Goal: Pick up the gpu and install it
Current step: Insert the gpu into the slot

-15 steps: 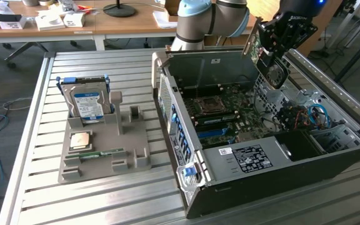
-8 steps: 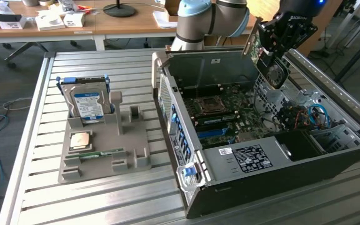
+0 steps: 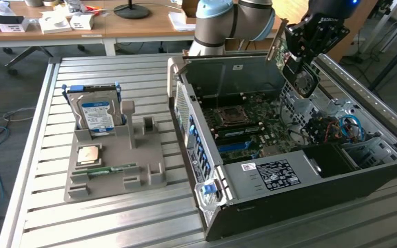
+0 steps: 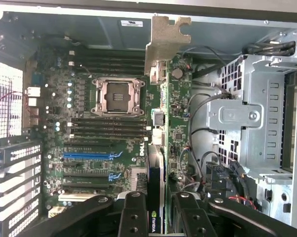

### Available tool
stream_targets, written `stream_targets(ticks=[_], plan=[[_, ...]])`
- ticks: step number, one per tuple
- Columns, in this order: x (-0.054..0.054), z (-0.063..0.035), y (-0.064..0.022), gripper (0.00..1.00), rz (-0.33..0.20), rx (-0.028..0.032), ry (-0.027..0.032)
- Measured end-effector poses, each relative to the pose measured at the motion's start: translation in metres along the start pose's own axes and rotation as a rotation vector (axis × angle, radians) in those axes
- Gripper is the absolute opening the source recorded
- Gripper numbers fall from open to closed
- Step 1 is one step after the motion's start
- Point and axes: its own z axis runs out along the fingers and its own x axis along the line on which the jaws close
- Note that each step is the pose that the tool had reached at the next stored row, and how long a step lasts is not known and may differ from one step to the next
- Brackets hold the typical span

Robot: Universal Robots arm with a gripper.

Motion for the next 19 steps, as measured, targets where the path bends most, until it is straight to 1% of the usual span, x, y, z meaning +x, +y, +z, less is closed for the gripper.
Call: stream_targets(ticks=[5, 19], plan=[[0.0000, 0.0001, 0.0000, 0.26, -0.048, -0.0011, 0.0028], [0.0001, 0.0004, 0.0000, 0.26, -0.211, -0.0043, 0.0121]])
